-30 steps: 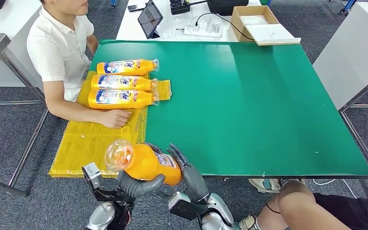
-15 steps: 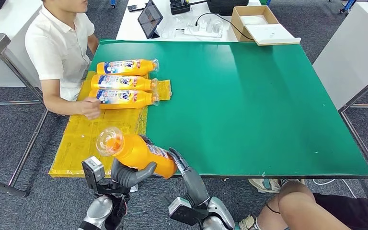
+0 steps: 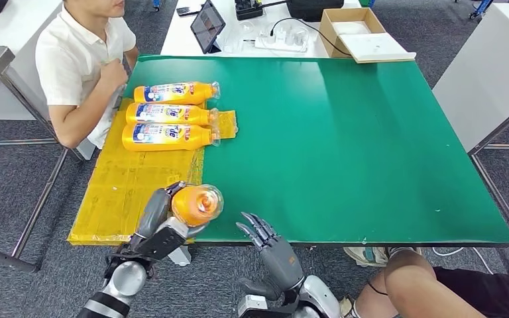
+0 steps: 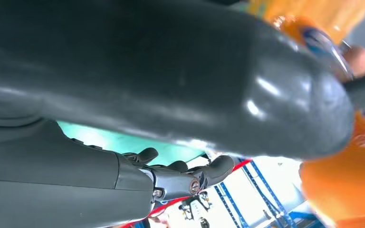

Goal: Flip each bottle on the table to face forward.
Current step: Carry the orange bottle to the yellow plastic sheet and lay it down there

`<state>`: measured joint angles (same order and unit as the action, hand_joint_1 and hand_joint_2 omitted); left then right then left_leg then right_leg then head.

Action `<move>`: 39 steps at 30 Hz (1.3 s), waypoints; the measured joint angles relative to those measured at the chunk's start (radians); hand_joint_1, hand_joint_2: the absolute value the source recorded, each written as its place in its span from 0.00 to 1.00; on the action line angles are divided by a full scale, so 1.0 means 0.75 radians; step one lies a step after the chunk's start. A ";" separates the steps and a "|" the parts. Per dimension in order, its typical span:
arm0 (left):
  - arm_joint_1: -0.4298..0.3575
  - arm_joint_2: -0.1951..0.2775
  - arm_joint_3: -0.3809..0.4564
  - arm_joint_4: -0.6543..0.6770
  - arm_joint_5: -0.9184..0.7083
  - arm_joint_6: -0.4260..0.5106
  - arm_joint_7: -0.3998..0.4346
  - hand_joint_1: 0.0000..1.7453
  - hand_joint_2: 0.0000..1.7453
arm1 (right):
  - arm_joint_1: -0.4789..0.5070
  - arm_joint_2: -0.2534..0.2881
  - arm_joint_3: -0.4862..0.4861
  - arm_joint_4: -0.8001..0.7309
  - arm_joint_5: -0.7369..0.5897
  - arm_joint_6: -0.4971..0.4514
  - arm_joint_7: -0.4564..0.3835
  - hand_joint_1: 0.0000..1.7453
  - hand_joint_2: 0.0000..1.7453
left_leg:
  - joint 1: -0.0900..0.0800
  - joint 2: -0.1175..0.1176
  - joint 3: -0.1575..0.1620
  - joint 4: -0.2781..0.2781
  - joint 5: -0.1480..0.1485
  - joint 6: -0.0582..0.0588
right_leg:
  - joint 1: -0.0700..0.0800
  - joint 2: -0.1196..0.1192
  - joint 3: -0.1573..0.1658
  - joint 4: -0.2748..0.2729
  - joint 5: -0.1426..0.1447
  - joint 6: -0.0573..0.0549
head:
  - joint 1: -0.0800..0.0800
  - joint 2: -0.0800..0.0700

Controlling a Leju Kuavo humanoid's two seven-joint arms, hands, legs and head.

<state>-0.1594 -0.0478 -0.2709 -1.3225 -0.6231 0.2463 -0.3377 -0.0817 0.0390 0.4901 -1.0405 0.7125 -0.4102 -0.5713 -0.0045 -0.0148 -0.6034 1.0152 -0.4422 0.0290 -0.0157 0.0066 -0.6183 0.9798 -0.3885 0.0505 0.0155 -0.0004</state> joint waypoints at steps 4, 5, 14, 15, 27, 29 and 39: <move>-0.058 0.020 -0.024 0.020 -0.229 0.074 0.090 0.84 1.00 | 0.015 -0.011 -0.002 0.007 0.044 -0.013 0.023 0.00 0.00 | 0.000 0.000 0.000 0.000 0.000 0.000 | 0.000 0.000 0.000 0.000 0.000 0.000 | 0.000 0.000; -0.064 0.021 -0.027 0.023 -0.247 0.079 0.099 0.84 1.00 | 0.016 -0.011 -0.002 0.008 0.047 -0.014 0.025 0.00 0.00 | 0.000 0.000 0.000 0.000 0.000 0.000 | 0.000 0.000 0.000 0.000 0.000 0.000 | 0.000 0.000; -0.313 0.034 -0.082 0.228 -0.558 0.089 0.295 0.99 1.00 | 0.026 -0.014 -0.003 0.013 0.055 0.010 0.048 0.00 0.00 | 0.000 0.000 0.000 0.000 0.001 0.000 | 0.000 0.000 0.000 0.000 0.000 0.000 | 0.000 0.000; -0.361 0.033 -0.088 0.278 -0.584 0.074 0.319 1.00 1.00 | 0.025 -0.011 -0.003 0.014 0.051 0.018 0.046 0.00 0.00 | 0.000 0.000 0.000 0.000 0.001 0.000 | 0.000 0.000 0.000 0.000 0.001 0.000 | 0.000 0.000; -0.787 -0.061 -0.157 0.880 -0.700 -0.175 0.466 1.00 1.00 | -0.007 0.037 -0.012 0.046 0.007 0.061 0.014 0.00 0.00 | 0.000 0.000 -0.001 0.001 0.002 0.000 | 0.000 0.000 0.000 0.001 0.002 0.001 | 0.000 0.000; -0.818 -0.080 -0.161 0.943 -0.699 -0.180 0.472 1.00 1.00 | -0.012 0.043 -0.013 0.053 0.005 0.061 0.012 0.00 0.00 | 0.000 0.000 -0.001 0.001 0.002 0.000 | 0.000 0.000 0.000 0.001 0.002 0.001 | 0.000 0.000; -0.897 -0.123 -0.164 1.119 -0.702 -0.279 0.538 1.00 1.00 | -0.028 0.067 -0.026 0.089 -0.029 0.061 0.002 0.00 0.00 | 0.000 0.000 -0.001 0.001 0.002 0.000 | 0.000 0.000 0.000 0.001 0.002 0.001 | 0.000 0.000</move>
<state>-0.8324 -0.1403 -0.3941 -0.4829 -1.1496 0.0368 0.0657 -0.1030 0.0895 0.4705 -0.9740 0.6910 -0.3645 -0.5696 -0.0046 -0.0148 -0.6039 1.0156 -0.4407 0.0293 -0.0159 0.0067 -0.6183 0.9805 -0.3873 0.0511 0.0156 -0.0004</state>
